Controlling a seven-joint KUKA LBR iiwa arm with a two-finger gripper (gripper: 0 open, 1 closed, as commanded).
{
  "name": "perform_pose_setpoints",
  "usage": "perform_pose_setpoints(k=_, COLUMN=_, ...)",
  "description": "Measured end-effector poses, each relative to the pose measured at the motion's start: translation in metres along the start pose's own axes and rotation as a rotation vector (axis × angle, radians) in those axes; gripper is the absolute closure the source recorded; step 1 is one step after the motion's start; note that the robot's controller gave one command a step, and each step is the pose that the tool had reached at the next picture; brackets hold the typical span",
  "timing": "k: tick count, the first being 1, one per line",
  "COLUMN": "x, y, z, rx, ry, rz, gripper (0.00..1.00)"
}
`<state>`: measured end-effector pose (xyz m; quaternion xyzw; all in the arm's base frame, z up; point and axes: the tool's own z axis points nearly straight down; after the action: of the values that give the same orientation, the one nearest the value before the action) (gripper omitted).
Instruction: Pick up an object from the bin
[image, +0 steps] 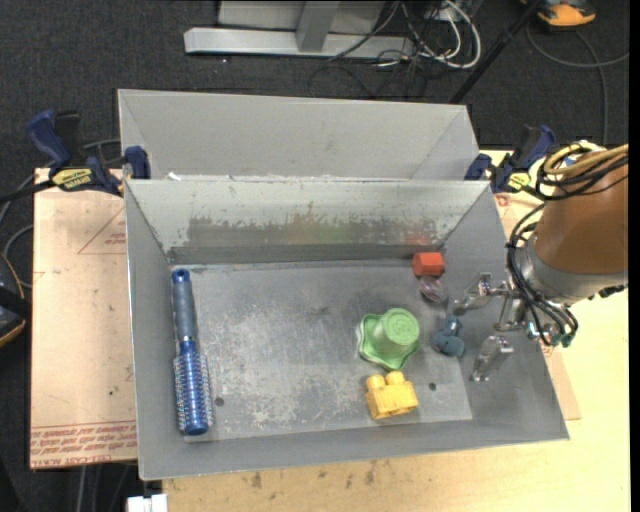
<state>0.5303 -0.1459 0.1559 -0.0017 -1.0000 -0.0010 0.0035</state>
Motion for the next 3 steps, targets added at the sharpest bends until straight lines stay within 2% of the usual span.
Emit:
perform_pose_setpoints(k=1, x=-0.033, y=0.047, z=0.084, rx=0.003, ry=-0.014, rz=0.001, gripper=0.00)
perform_pose_setpoints(k=2, x=-0.038, y=0.092, z=0.081, rx=0.009, ry=-0.018, rz=-0.303, gripper=0.00)
perform_pose_setpoints(k=3, x=-0.037, y=0.093, z=0.080, rx=0.007, ry=-0.014, rz=-0.305, gripper=1.00)
